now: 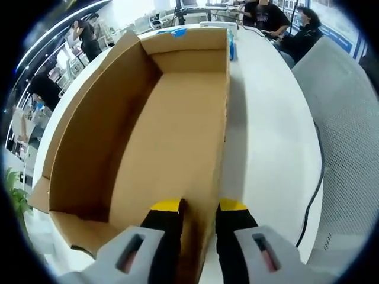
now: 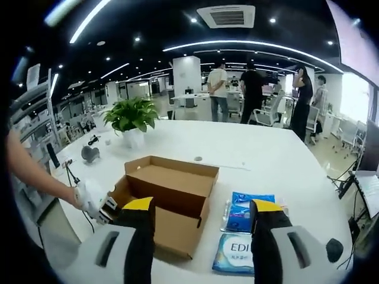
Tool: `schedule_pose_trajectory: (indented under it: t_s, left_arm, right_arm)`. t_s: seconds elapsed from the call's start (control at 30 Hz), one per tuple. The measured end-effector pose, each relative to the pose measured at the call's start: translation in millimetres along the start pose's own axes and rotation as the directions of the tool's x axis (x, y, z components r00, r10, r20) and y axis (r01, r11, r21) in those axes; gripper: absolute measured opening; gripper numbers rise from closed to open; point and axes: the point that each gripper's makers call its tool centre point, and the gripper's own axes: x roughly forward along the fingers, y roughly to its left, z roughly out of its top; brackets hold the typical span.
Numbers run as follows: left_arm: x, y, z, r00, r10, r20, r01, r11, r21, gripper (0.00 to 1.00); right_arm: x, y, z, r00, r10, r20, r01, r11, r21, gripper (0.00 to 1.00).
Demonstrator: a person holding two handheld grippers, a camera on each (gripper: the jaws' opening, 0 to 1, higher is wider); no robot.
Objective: Operate the shoe box by opening the lid, removing the specified soft item, and placing it in the target area until the item is outside and the box remains undamaged.
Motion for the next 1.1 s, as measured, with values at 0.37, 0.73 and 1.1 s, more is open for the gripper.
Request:
schedule_pose_trajectory:
  t_s: [0.37,0.73,1.1]
  left_arm:
    - [3.1,-0.7,1.1,0.999,-0.023,0.038,0.022,0.999,0.028,0.19]
    - [3.8,-6.2,1.3,0.998,-0.009,0.068,0.005,0.998,0.061,0.13]
    - [5.3,-6.9,2.0,0.998,-0.027,0.059,0.024,0.999,0.047,0.11]
  right_arm:
    - [-1.1,2.1,50.2,0.999,0.013,0.046,-0.009,0.997,-0.072,0.53]
    - [13.6,-14.4,58.3,0.999,-0.022,-0.034,0.019,0.996,-0.090,0.50]
    - [52.3,-17.7,51.9,0.991,-0.020,-0.135,0.005,0.994,-0.108,0.40]
